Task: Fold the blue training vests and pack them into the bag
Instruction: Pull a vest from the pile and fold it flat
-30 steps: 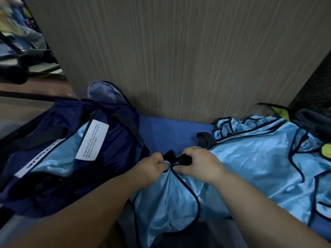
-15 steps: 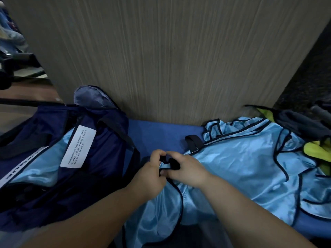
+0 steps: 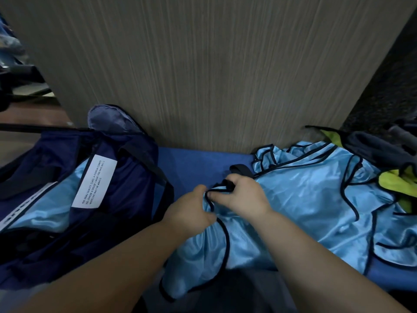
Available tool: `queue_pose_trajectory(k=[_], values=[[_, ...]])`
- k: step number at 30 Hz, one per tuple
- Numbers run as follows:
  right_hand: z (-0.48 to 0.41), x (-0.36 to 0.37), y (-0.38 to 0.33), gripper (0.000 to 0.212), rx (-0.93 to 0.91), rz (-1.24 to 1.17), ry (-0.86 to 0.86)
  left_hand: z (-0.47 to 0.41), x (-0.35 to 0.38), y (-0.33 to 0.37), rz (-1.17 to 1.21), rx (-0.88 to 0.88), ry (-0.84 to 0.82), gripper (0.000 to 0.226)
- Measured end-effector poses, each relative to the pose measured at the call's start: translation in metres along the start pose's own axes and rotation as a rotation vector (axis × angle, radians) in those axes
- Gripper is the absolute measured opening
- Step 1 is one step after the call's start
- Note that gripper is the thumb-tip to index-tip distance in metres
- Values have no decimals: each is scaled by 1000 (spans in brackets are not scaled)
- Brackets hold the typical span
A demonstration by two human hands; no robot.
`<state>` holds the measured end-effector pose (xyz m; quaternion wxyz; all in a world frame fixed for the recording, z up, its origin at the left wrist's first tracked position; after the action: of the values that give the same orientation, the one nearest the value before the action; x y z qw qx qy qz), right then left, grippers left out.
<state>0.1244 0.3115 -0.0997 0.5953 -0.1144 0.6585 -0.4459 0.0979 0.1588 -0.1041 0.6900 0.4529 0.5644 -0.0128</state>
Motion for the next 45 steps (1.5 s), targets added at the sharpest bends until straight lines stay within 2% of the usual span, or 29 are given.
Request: queue_pose_trajectory(k=[3, 8, 11, 13, 15, 16, 17, 19, 22, 23, 25, 27, 29, 31, 33, 36, 37, 39, 42, 44, 45], values=[[-2, -9, 0, 36, 28, -54, 13, -3, -11, 1, -54, -22, -50, 19], [-11, -22, 7, 46, 120, -70, 91, -8, -37, -4, -82, -98, -246, 8], [-14, -27, 11, 47, 163, -158, 87, -7, -60, -7, 42, -102, -264, 12], [-17, -27, 12, 40, 160, -243, 109, -6, -80, -9, 233, -107, -233, 24], [-20, -22, 9, 33, 123, -302, 104, -6, -101, -14, 437, -107, -199, 55], [-21, -17, 8, 32, 90, -325, 44, -9, -111, -20, 470, -116, -173, 66], [-21, -12, 7, 45, 50, -342, -52, -11, -122, -26, 457, -130, -151, 72], [-22, -1, 10, 81, -22, -258, -223, -17, -144, -45, 293, -214, -87, 69], [-18, 4, 16, 96, -94, 83, -303, -24, -178, -68, -332, -347, 105, 49], [-17, 4, 19, 98, -109, 201, -300, -25, -182, -67, -462, -344, 195, 47], [-14, 6, 23, 101, -139, 391, -288, -25, -172, -48, -516, -159, 414, 37], [-12, 8, 25, 101, -173, 522, -255, -18, -134, -21, -449, 158, 505, 25], [-10, 8, 27, 99, -174, 612, -228, -1, -76, 0, -428, 463, 393, 21], [-10, 5, 33, 98, -134, 694, -230, 14, -21, -2, -396, 604, 224, 31], [-9, 1, 41, 97, -76, 794, -253, 14, 9, -21, -478, 481, 34, 45], [-6, -2, 52, 96, -48, 871, -254, 2, -5, -54, -601, 61, -161, 67], [-5, -3, 54, 96, -53, 877, -248, -4, -18, -62, -650, -30, -177, 70], [-4, -4, 58, 100, -61, 876, -241, -14, -50, -74, -739, -126, -168, 76], [-4, -4, 62, 108, -86, 846, -211, -20, -86, -93, -739, -238, -111, 78], [-3, -6, 61, 111, -109, 797, -200, -24, -96, -93, -773, -297, -15, 75], [-2, -7, 61, 112, -112, 759, -200, -26, -96, -87, -819, -266, 90, 71]])
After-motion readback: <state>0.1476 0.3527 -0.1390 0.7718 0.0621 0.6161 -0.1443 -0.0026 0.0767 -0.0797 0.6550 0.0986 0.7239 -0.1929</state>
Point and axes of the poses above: each hand's wrist, its own z-axis away from the middle knuckle, its own x-axis out of the palm, y = z × x, the point moved 2 cm from there along -z, towards the middle knuckle, and after that the axes turned 14 degrees about x, right-handed, at the moved point
